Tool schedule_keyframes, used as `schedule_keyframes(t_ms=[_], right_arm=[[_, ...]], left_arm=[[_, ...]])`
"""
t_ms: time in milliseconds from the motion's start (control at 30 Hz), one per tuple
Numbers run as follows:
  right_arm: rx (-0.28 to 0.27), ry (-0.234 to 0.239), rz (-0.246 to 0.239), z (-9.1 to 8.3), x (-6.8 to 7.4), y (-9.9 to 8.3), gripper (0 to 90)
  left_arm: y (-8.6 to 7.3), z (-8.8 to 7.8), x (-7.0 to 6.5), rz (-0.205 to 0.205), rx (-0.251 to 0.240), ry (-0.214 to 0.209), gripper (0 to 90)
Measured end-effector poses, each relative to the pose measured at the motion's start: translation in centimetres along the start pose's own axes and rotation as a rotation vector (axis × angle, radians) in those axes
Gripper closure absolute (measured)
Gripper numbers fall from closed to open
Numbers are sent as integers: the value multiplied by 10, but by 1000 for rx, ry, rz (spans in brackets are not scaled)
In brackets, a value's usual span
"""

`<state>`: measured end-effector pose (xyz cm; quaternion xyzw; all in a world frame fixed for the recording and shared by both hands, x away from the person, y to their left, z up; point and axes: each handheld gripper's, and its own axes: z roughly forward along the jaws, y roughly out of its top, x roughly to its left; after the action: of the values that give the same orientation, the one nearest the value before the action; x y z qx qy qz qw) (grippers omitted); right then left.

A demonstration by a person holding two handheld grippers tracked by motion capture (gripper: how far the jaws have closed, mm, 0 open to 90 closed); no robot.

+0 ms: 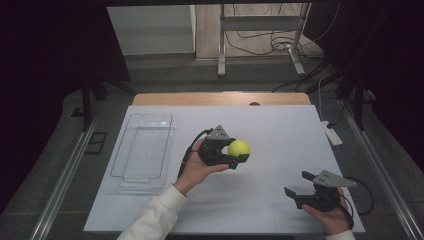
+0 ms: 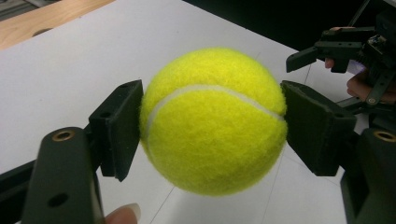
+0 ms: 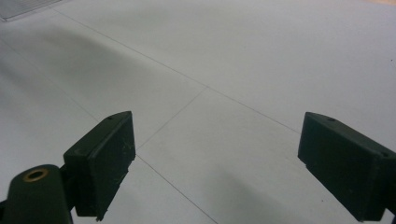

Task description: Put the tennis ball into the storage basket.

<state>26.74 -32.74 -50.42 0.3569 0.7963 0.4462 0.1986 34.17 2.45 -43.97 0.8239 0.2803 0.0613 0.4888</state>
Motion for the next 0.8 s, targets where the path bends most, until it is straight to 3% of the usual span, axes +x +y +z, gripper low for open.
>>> schedule_keyframes(t_ms=[800], right_arm=[[-6, 12, -10, 0, 3, 2, 116]], left_arm=[[-2, -26, 11, -25, -37, 56, 268]])
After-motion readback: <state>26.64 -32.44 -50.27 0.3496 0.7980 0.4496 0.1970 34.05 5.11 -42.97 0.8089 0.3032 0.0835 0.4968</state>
